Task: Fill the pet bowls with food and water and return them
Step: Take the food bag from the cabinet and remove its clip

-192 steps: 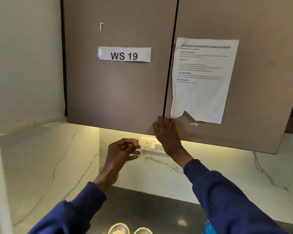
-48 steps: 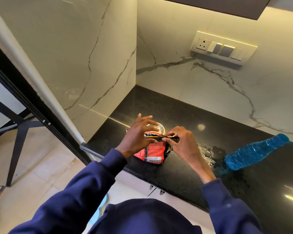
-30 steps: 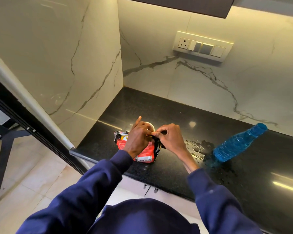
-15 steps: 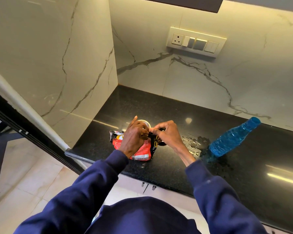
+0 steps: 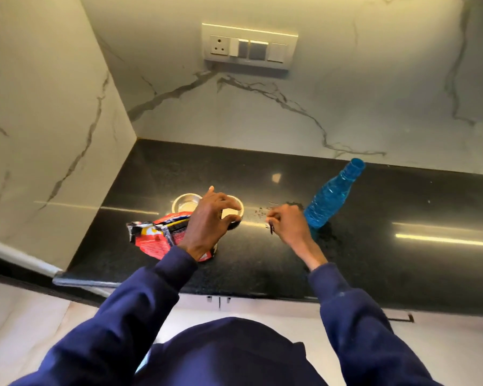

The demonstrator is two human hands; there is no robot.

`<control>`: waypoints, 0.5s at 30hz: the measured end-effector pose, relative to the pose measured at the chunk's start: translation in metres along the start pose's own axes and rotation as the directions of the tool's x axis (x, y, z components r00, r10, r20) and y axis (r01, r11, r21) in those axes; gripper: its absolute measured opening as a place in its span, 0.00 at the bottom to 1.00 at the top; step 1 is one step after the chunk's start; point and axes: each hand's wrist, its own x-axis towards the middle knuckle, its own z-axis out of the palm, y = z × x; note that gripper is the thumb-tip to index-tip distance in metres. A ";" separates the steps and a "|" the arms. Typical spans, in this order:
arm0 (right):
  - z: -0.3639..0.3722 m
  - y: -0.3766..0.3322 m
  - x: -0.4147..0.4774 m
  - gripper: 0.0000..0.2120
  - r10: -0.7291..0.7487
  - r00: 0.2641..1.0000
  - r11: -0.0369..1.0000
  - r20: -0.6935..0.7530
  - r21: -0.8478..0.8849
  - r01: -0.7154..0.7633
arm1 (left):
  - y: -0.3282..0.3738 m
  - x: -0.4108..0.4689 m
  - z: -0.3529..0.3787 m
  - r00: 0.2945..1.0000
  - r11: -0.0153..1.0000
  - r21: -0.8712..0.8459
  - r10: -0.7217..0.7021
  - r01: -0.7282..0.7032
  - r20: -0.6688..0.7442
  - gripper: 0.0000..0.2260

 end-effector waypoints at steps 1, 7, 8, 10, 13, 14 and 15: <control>0.012 0.015 -0.006 0.05 0.031 0.999 0.996 0.042 -0.080 -0.027 | 0.001 0.000 0.000 1.000 1.000 -0.012 0.005 -0.005 0.005 0.09; 0.051 0.070 -0.025 0.02 0.049 0.989 0.926 0.138 -0.377 0.006 | -0.014 -0.018 -0.019 0.996 0.992 -0.120 -0.040 0.030 -0.082 0.06; 0.054 0.074 -0.024 0.01 0.045 0.989 0.919 0.142 -0.394 0.014 | -0.015 -0.024 -0.025 0.990 0.991 -0.130 -0.038 0.020 -0.135 0.06; 0.054 0.078 -0.021 0.02 0.043 0.993 0.930 0.112 -0.368 0.001 | -0.016 -0.035 -0.037 0.970 0.993 -0.117 -0.044 0.016 -0.240 0.07; 0.046 0.071 -0.015 0.04 0.084 0.996 0.980 0.012 -0.179 -0.080 | -0.025 -0.051 -0.056 0.940 0.992 -0.111 -0.101 0.068 -0.325 0.07; 0.040 0.065 -0.012 0.04 0.081 0.997 0.992 -0.017 -0.098 -0.082 | -0.029 -0.057 -0.061 0.926 0.989 -0.109 -0.130 0.097 -0.354 0.07; 0.037 0.055 -0.008 0.04 0.066 0.997 0.998 -0.025 -0.012 -0.066 | -0.034 -0.064 -0.068 0.905 0.986 -0.104 -0.163 0.133 -0.393 0.07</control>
